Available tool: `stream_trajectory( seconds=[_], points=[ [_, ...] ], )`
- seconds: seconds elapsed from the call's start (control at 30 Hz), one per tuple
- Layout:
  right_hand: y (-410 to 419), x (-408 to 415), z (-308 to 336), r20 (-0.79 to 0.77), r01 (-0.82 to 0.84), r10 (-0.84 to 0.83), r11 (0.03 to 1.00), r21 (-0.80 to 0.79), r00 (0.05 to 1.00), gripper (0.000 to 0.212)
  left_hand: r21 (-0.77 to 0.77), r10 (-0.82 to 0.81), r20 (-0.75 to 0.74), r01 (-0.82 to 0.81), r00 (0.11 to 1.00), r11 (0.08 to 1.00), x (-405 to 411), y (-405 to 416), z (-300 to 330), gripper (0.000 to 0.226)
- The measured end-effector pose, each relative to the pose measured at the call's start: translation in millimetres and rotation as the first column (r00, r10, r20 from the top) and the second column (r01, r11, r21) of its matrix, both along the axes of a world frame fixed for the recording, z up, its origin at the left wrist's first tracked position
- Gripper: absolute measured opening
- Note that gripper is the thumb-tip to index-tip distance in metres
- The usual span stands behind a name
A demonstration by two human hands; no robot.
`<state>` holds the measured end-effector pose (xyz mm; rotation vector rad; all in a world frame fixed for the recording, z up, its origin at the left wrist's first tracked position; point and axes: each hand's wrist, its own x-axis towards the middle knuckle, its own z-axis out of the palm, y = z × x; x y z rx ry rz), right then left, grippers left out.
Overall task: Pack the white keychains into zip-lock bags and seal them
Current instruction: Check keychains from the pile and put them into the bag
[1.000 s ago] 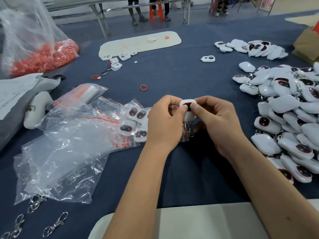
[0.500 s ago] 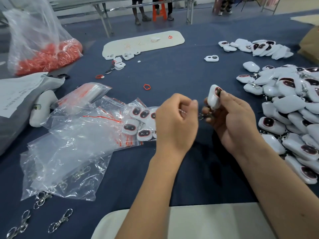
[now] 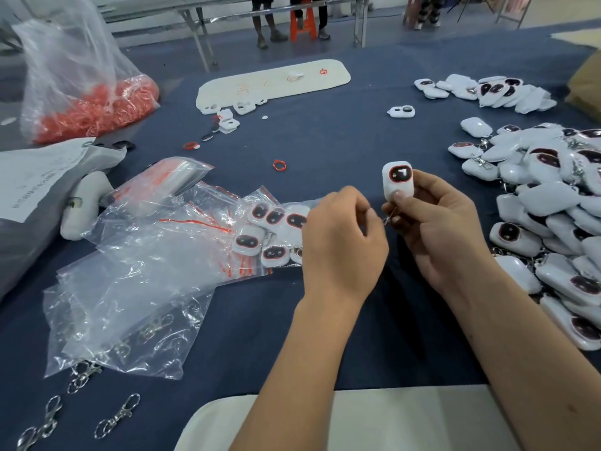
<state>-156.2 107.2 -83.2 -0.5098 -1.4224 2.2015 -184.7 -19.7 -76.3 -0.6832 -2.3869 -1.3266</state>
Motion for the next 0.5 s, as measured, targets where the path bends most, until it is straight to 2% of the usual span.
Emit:
stream_trajectory(
  seconds=[0.1, 0.2, 0.3, 0.5],
  points=[
    [-2.4, 0.8, 1.1, -0.025, 0.011, -0.011, 1.000, 0.011, 1.000, 0.018, -0.072, 0.126, 0.047, -0.122, 0.991, 0.990, -3.3, -4.0, -0.3, 0.018],
    [-1.1, 2.2, 0.9, 0.006, 0.048, -0.049, 0.993, 0.104, 0.999, 0.018, -0.194, 0.145, 0.104, -0.122, 0.984, 0.973, -2.6, -5.5, -0.9, 0.029],
    [0.3, 2.5, 0.8, 0.017, 0.058, -0.061, 0.988, 0.142, 0.998, 0.019, -0.262, 0.137, 0.090, -0.109, 0.986, 0.959, -0.9, -5.1, -0.6, 0.039],
    [-0.5, 3.3, -0.5, 0.016, 0.017, -0.020, 0.982, 0.188, 1.000, 0.017, -0.180, 0.204, 0.157, -0.175, 0.966, 0.968, -5.5, -9.0, 4.3, 0.008]
  ],
)
